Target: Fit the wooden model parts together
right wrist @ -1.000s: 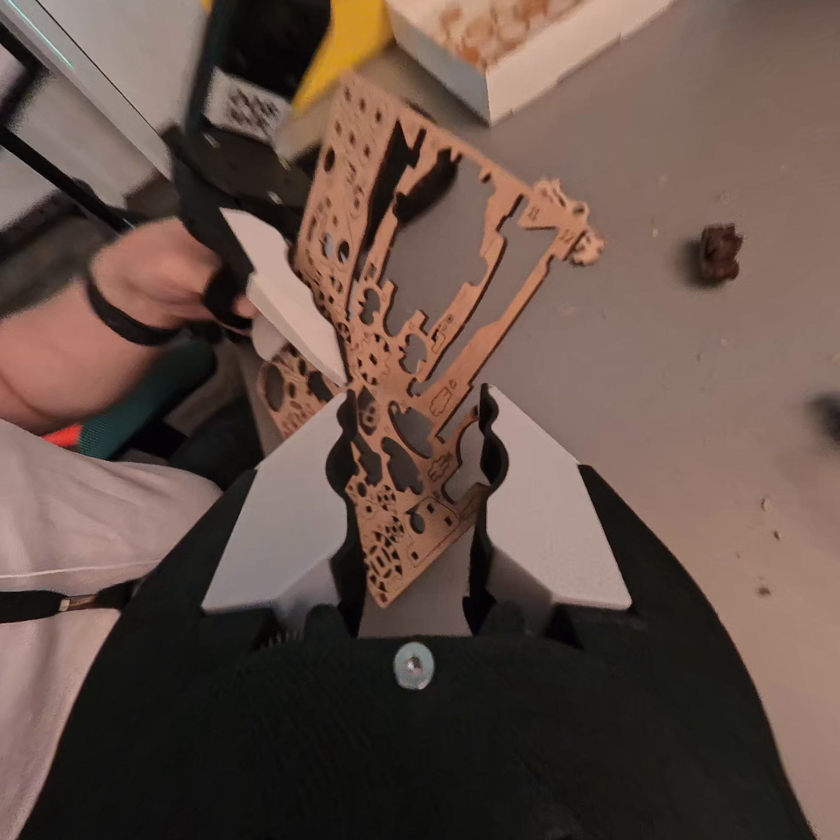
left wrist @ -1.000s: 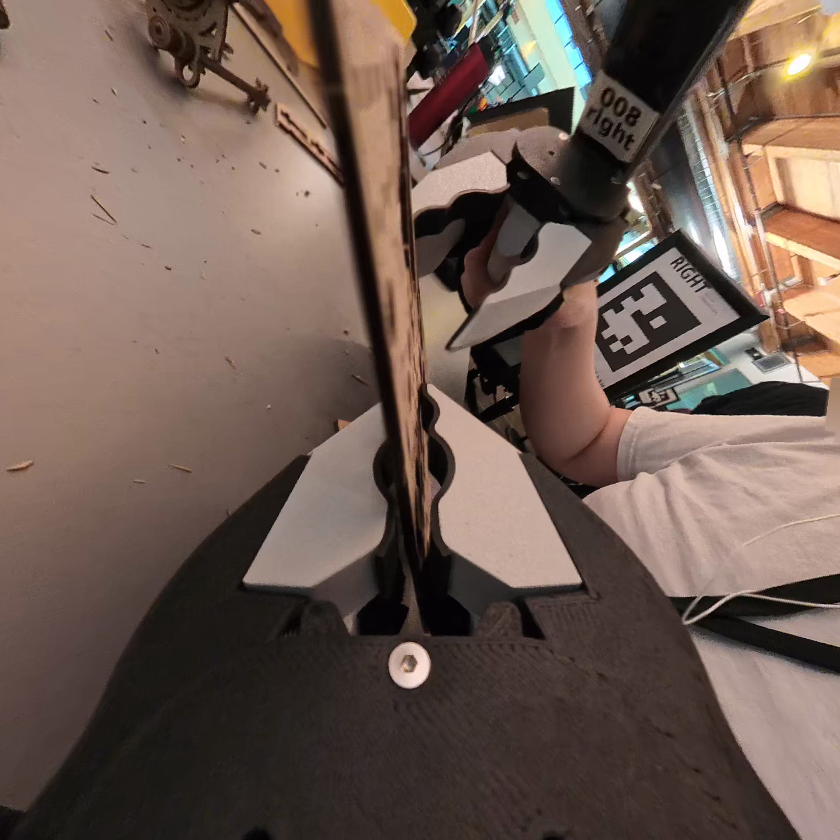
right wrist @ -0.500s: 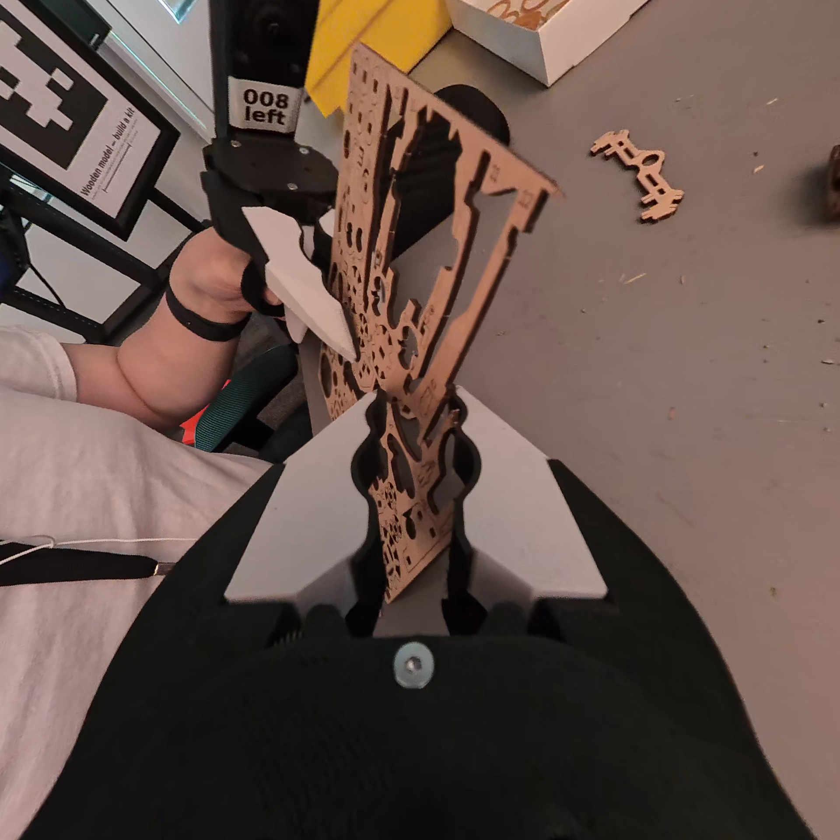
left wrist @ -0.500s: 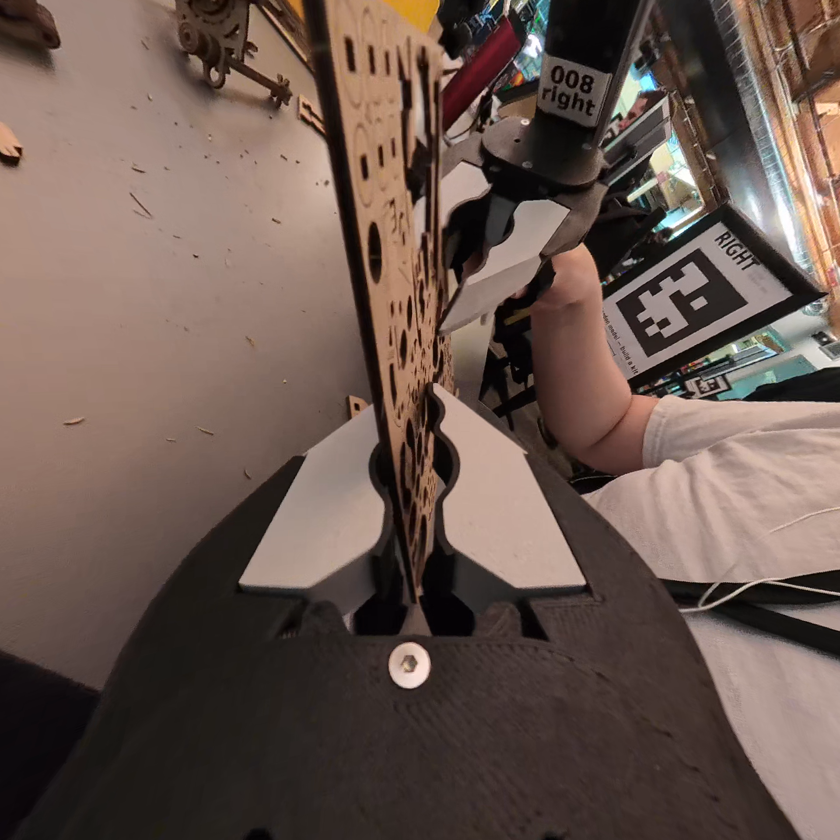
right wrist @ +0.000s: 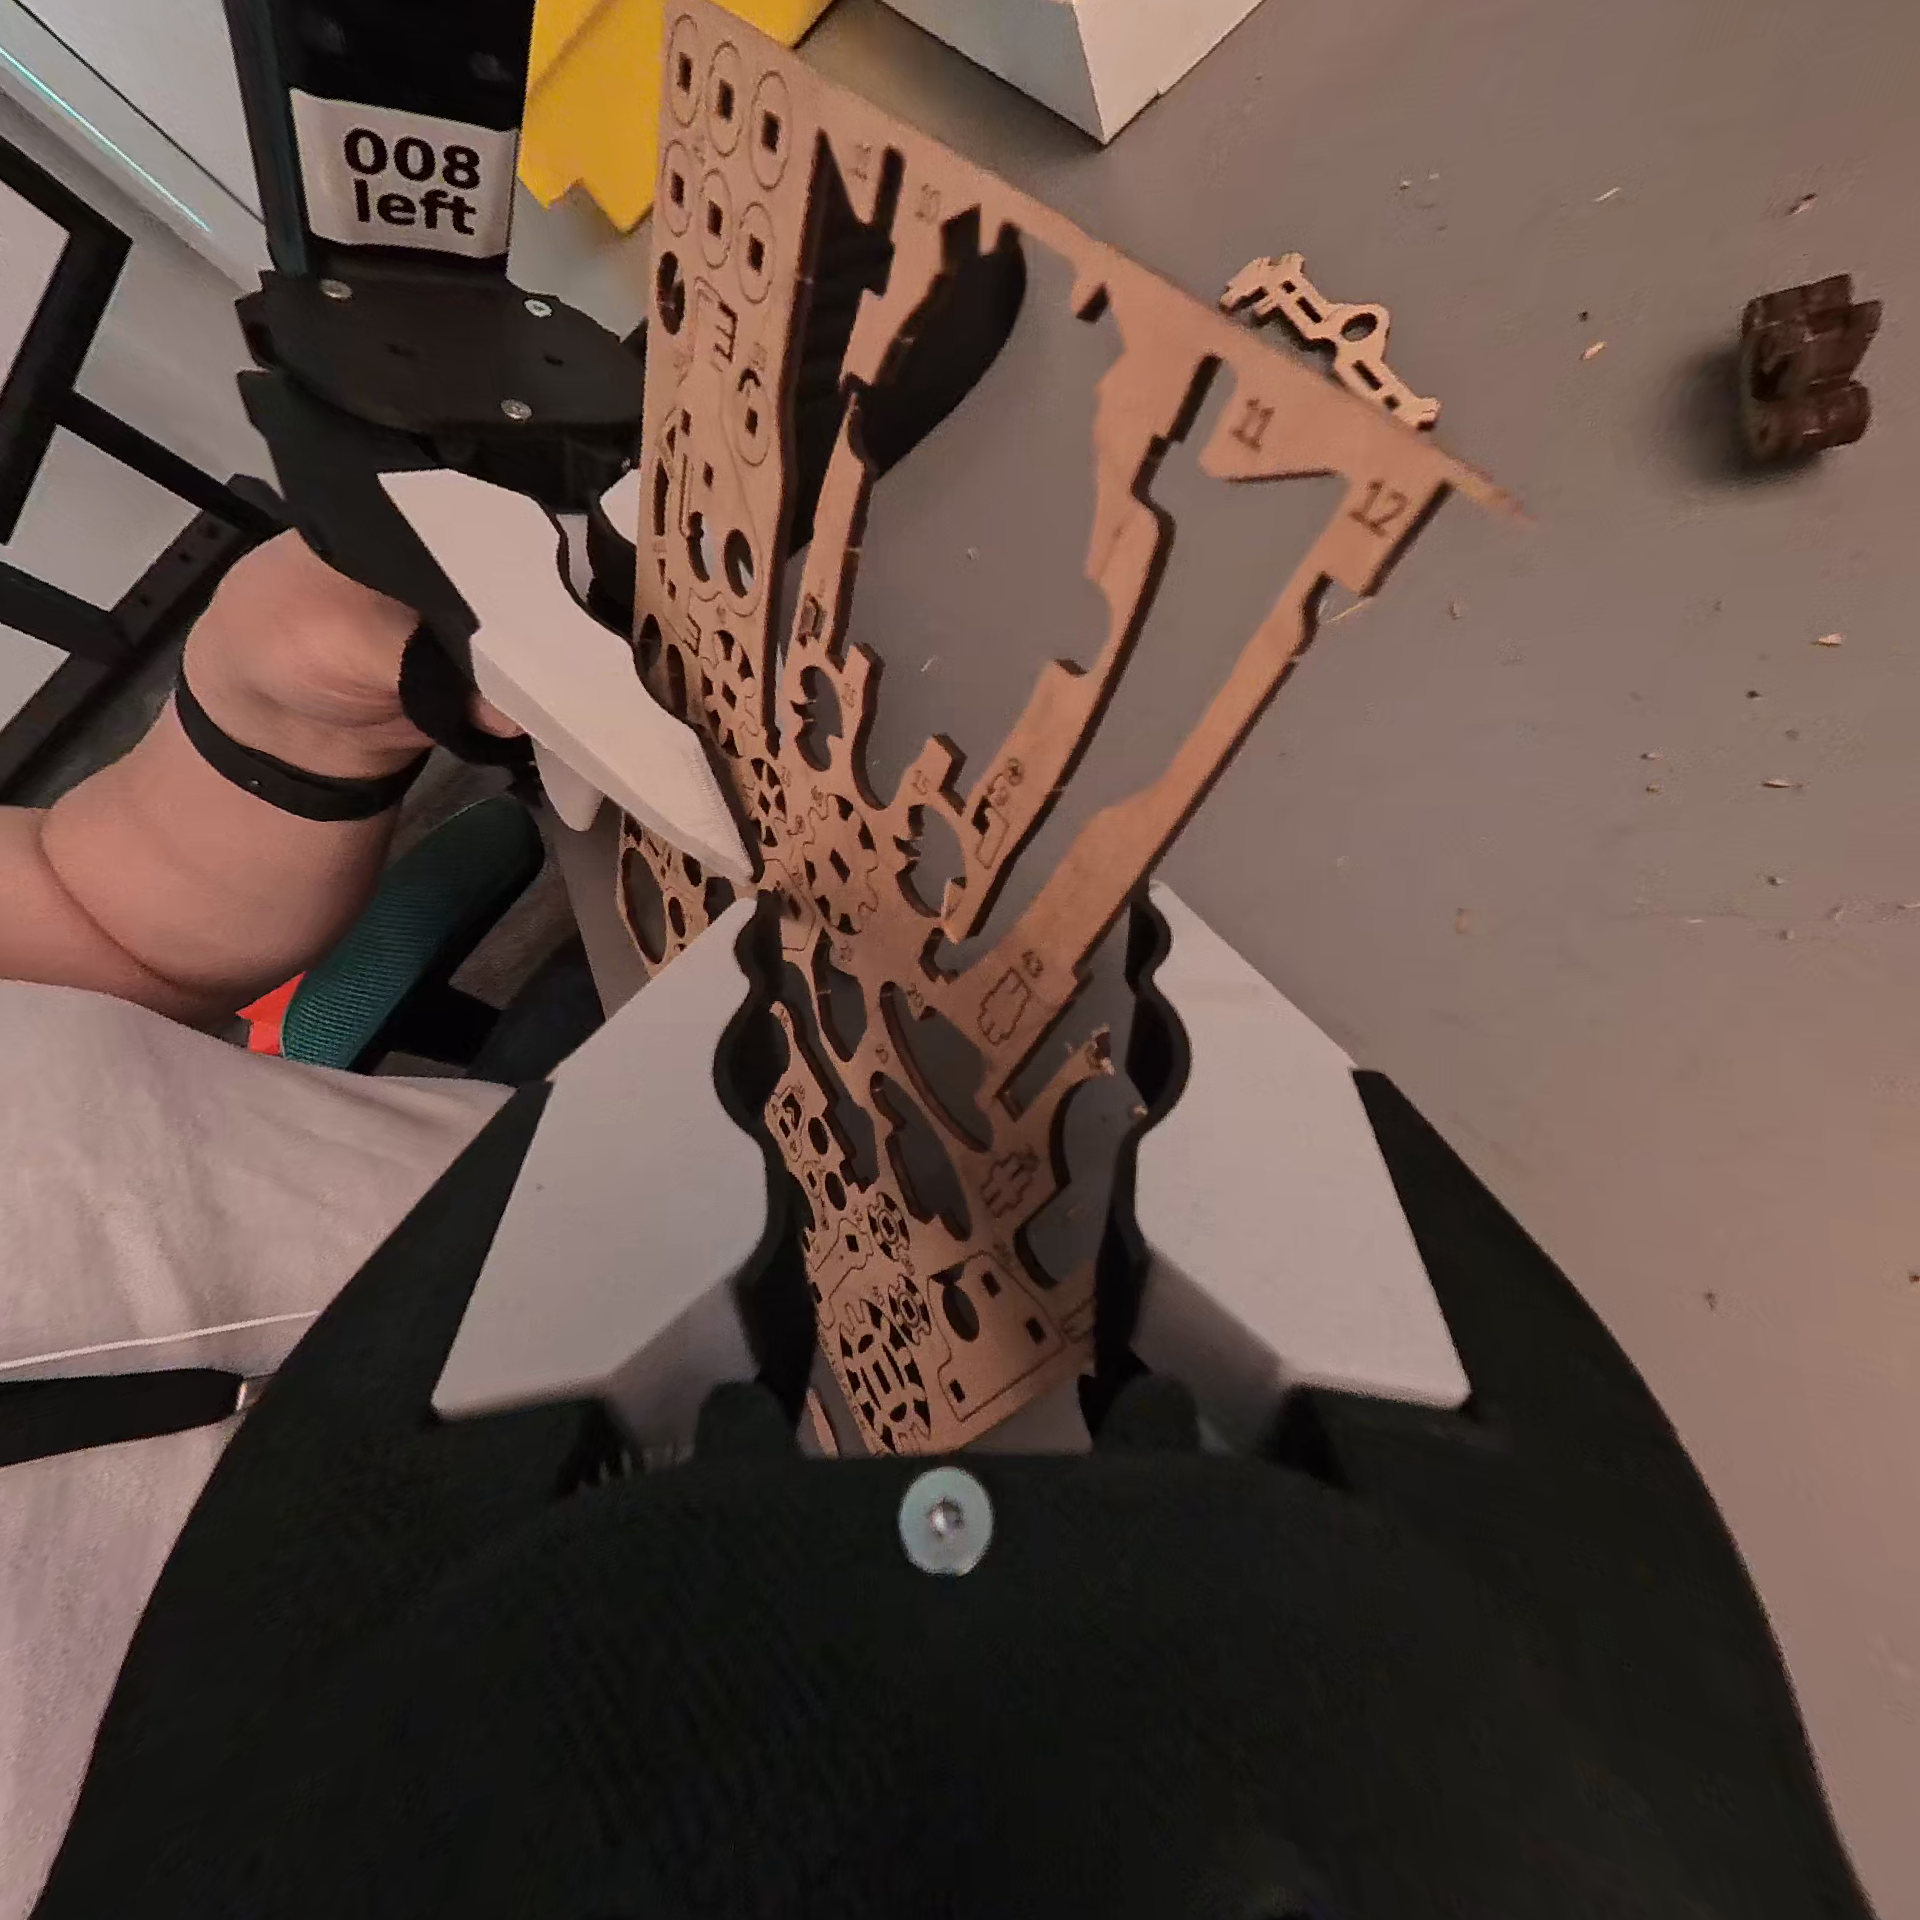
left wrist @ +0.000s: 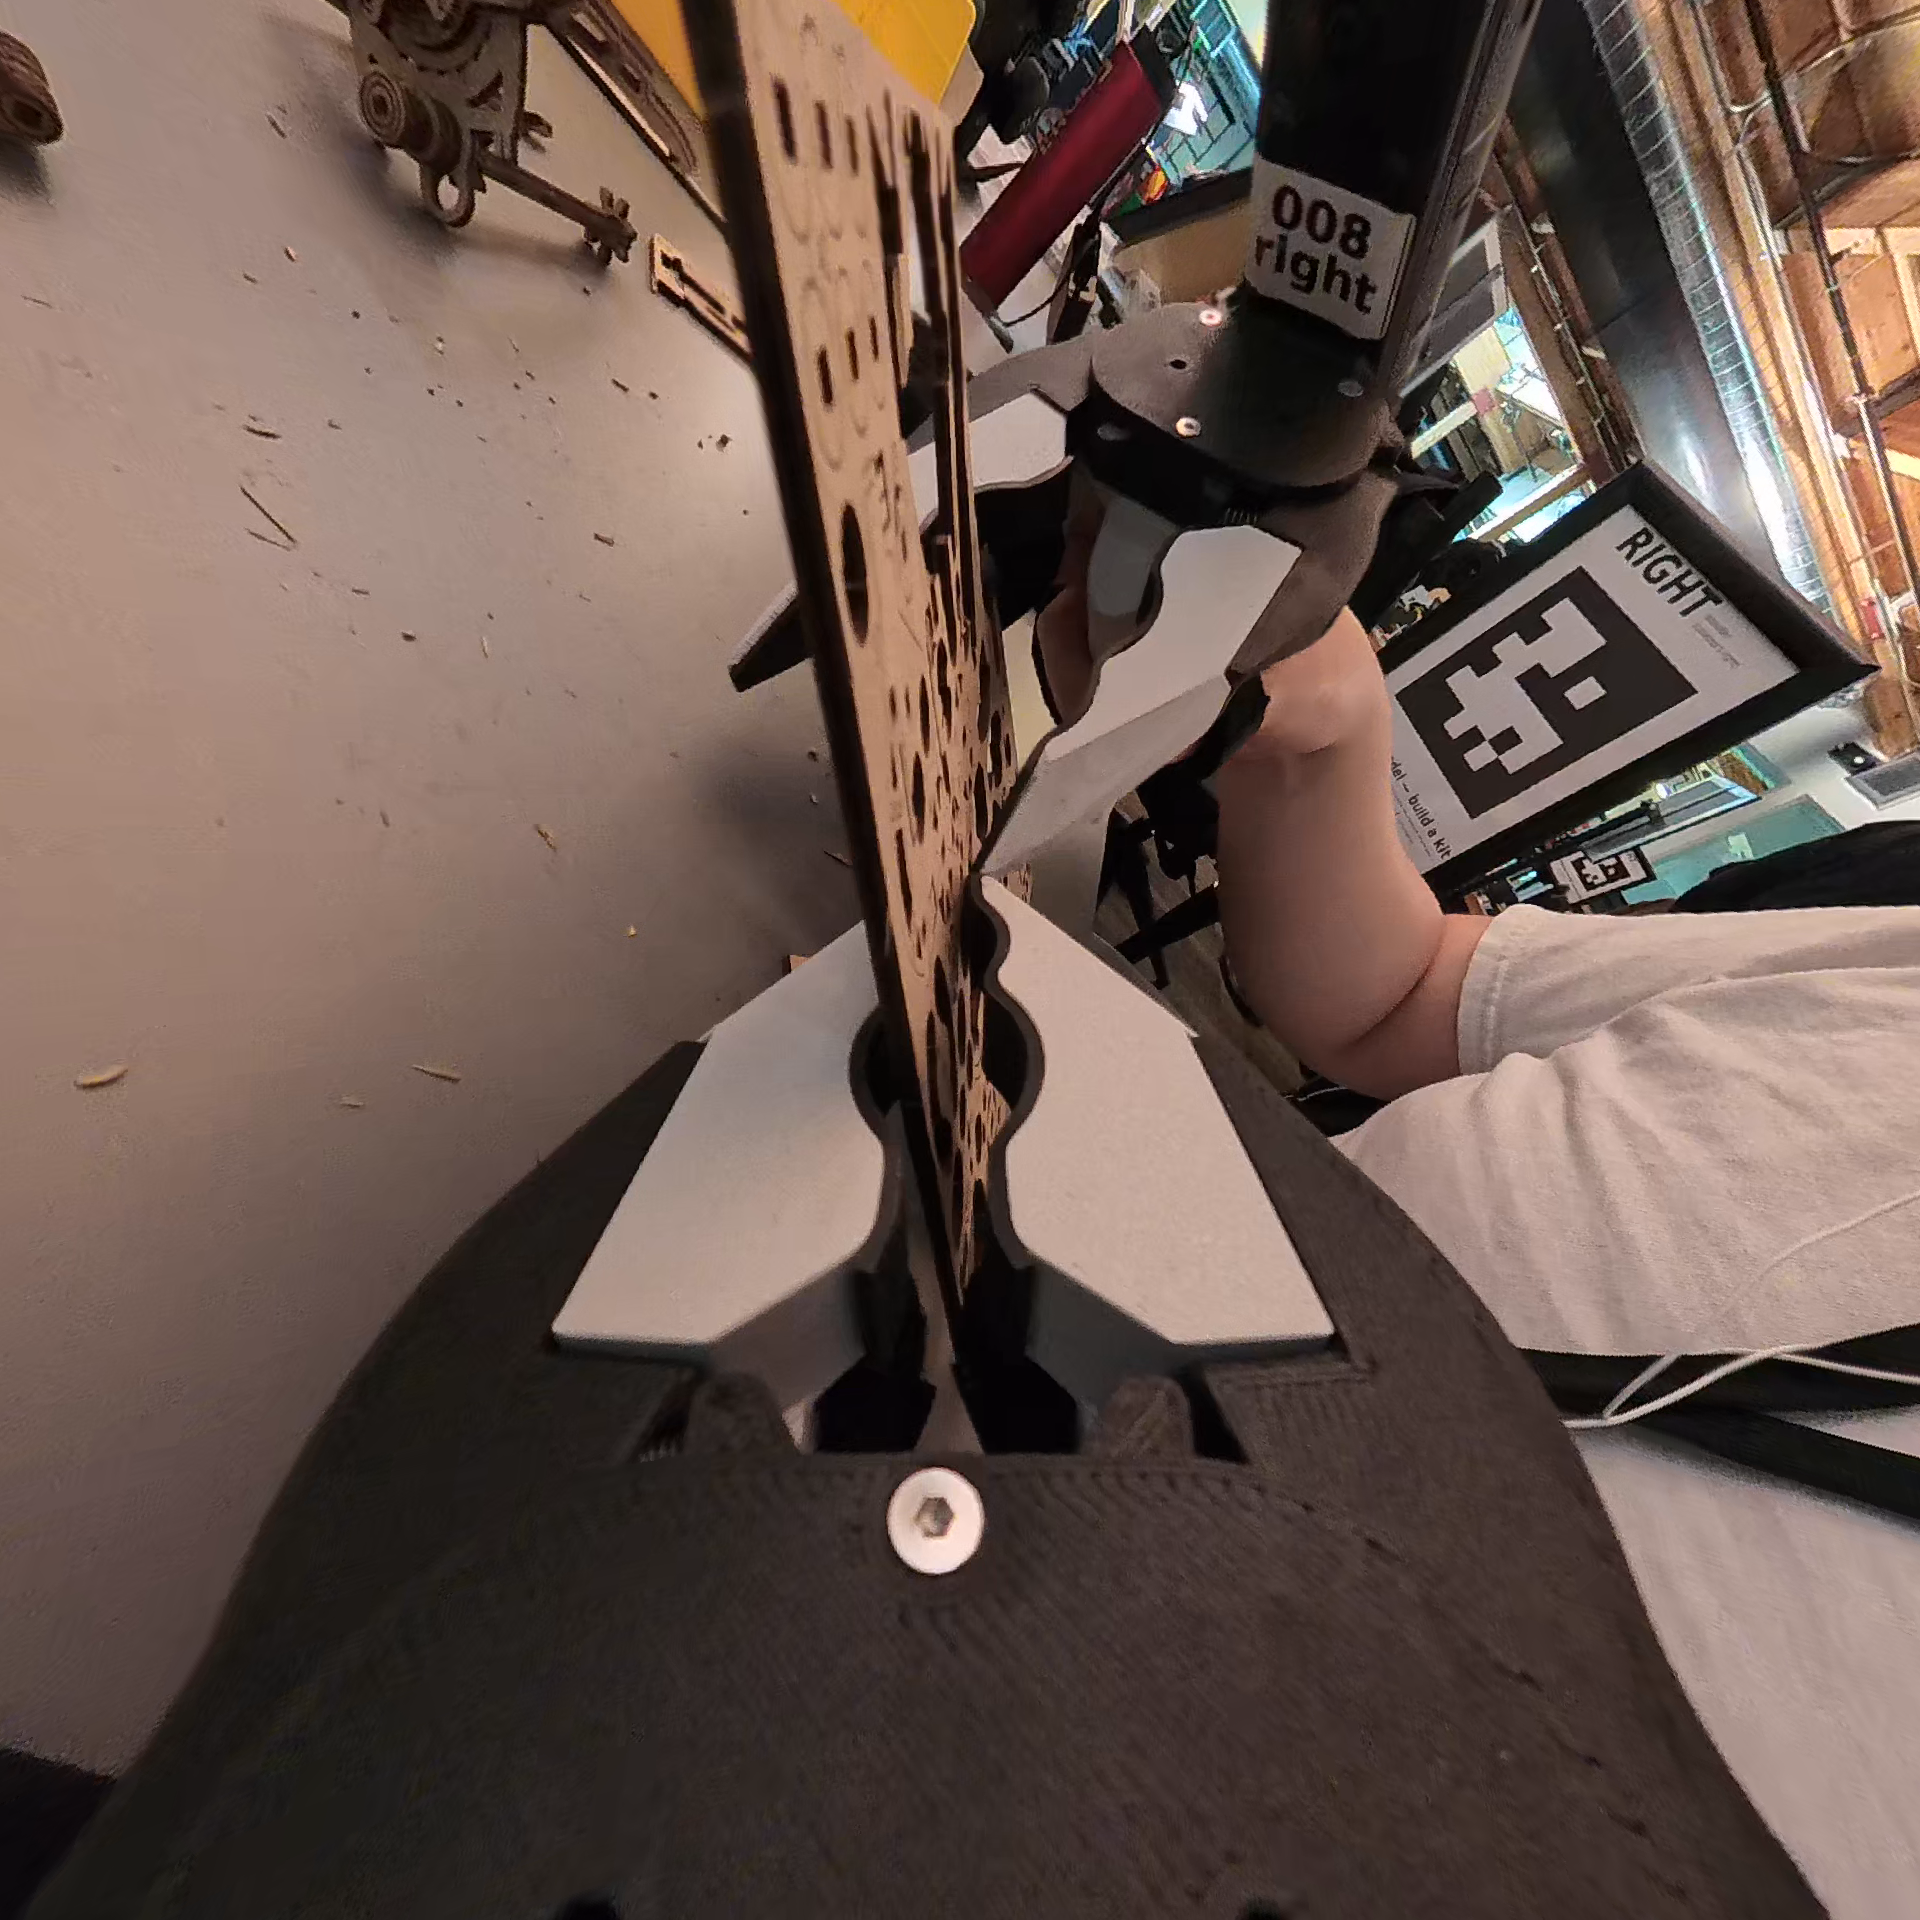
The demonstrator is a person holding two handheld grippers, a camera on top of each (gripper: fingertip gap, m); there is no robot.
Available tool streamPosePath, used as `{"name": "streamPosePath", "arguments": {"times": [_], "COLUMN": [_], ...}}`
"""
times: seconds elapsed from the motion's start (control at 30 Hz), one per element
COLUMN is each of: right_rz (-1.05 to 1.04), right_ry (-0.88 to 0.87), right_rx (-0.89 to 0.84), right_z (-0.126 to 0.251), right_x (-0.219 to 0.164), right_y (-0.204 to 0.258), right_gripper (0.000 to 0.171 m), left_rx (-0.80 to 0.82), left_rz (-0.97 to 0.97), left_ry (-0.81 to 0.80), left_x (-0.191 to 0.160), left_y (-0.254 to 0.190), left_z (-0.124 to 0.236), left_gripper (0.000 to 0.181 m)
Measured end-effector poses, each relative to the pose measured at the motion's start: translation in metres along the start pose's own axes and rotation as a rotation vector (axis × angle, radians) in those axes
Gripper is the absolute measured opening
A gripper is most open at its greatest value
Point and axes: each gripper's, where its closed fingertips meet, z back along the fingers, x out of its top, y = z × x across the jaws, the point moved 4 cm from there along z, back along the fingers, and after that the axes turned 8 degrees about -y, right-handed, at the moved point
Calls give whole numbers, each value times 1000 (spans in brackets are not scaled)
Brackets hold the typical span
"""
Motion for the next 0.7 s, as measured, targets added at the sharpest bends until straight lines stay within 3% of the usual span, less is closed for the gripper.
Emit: {"name": "streamPosePath", "arguments": {"times": [0.7], "right_rz": [35], "right_ry": [-29], "right_rx": [-27], "right_z": [4], "right_x": [-5], "right_y": [-6], "right_gripper": [66], "left_rx": [47], "left_rz": [-8], "left_ry": [62], "left_x": [-3], "left_y": [7], "left_z": [-7], "left_gripper": [12]}}
